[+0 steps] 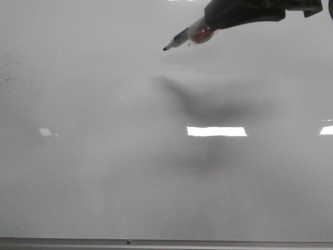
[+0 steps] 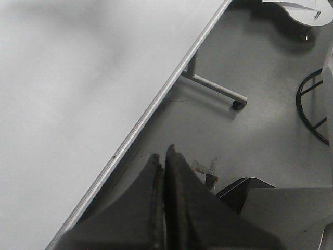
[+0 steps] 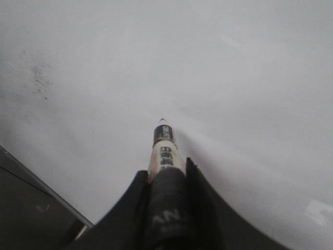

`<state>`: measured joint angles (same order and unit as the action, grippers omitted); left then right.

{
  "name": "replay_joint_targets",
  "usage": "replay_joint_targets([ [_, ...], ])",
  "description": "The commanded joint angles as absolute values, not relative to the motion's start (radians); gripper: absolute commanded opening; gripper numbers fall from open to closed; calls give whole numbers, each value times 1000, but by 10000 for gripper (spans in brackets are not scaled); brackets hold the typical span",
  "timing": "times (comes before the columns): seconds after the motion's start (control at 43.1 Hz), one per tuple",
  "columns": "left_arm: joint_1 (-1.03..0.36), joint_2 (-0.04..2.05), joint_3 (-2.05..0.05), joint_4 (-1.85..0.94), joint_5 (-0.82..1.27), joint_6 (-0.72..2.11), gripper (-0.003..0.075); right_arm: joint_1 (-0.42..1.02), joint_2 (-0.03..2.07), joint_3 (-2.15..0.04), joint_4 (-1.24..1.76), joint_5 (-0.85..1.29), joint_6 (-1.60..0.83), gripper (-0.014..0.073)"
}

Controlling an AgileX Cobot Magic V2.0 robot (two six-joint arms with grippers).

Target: Write number 9 on whiteboard

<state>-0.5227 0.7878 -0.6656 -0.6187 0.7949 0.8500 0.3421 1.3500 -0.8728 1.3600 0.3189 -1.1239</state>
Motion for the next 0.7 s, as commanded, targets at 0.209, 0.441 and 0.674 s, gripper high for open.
replay_joint_targets([
  [0.209,-521,782,-691,-663,746,840,-19,337,1458,-995,1412,296,-1142,-69],
  [0.441,-521,782,-691,-663,746,840,-19,350,1588,-1090,1411,423,-1142,-67],
  [0.674,-521,782,-691,-663,746,840,-19,334,1578,-993,1402,384,-1141,-60],
])
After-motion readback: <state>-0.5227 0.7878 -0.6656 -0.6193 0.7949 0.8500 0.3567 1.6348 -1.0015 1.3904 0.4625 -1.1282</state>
